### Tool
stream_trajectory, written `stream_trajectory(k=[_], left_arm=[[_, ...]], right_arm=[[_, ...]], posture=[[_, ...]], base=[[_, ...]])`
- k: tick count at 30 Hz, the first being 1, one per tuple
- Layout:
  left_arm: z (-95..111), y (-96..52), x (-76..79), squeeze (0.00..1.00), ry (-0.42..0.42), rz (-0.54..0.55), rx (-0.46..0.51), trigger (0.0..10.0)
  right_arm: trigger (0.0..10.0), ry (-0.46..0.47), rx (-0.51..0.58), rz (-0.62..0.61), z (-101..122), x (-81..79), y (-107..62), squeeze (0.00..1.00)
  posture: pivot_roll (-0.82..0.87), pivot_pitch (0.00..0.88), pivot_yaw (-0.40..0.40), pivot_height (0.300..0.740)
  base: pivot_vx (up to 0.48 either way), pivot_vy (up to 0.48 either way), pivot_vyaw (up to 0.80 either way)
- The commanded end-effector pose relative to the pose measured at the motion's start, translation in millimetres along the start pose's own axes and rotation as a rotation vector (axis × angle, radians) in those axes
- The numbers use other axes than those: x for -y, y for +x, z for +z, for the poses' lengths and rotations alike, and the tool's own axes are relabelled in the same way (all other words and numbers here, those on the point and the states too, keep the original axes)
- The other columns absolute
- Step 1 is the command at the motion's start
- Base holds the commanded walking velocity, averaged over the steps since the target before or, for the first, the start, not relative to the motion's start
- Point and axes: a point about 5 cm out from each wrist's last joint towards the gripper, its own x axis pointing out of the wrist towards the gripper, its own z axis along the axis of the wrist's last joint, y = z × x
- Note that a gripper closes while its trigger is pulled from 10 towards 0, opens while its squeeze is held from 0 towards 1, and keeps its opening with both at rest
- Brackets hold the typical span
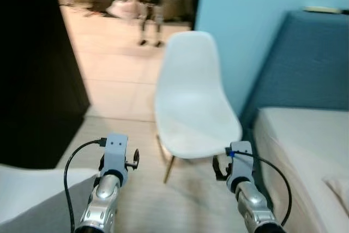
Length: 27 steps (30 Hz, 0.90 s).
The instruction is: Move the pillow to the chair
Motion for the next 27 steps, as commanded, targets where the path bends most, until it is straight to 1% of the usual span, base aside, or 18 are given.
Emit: stream_trajectory(k=[1, 4, 8, 12, 13, 19, 27], left_arm=[[-4.9, -1.1, 1.0, 0.00, 0.003, 0.006, -0.014, 10.0], [-5.3, 0.1, 0.9, 0.00, 0.026, 0.025, -0.020, 10.0], [-6.3, 1.5, 4.0, 0.00, 0.006, -0.024, -0.031, 10.0], [-7.0, 1.6, 3.0, 0.00, 0.020, -0.011, -0.031, 10.0], [-8.1, 1.9, 3.5, 0.00, -0.005, -0.022, -0.042, 10.0], [-7.5, 2.8, 3.6, 0.00, 0.006, -0.014, -0.042, 10.0], [-10.6, 2.5, 4.2, 0.00, -0.004, -0.007, -0.062, 10.0]], right_arm=[[10.0, -0.001, -0.018, -0.007, -2.5, -0.6, -0.3, 0.00], [10.0, 0.000, -0.018, -0.010, -2.5, -1.5, -0.4, 0.00], [10.0, -0.004, -0.021, -0.011, -2.9, -1.4, -0.4, 0.00], [10.0, -0.007, -0.024, -0.014, -3.5, -1.0, -0.4, 0.00], [10.0, -0.007, -0.025, -0.016, -3.4, -0.9, -0.3, 0.00], [10.0, -0.012, -0.028, -0.019, -2.6, 0.1, 0.6, 0.00], [10.0, -0.019, -0.031, -0.023, -4.4, 1.1, -0.7, 0.00]], posture=[[-0.01, 0.036, 0.015, 0.740], [0.00, 0.035, 0.015, 0.740], [-0.01, 0.035, 0.012, 0.740], [-0.01, 0.027, 0.012, 0.740], [-0.01, 0.029, 0.013, 0.740], [-0.01, 0.032, 0.010, 0.740], [-0.01, 0.037, 0.013, 0.740]], base=[[0.000, 0.000, -0.80], [0.000, 0.000, -0.80], [0.000, 0.000, -0.80], [0.000, 0.000, -0.80], [0.000, 0.000, -0.80], [0.000, 0.000, -0.80], [0.000, 0.000, -0.80]])
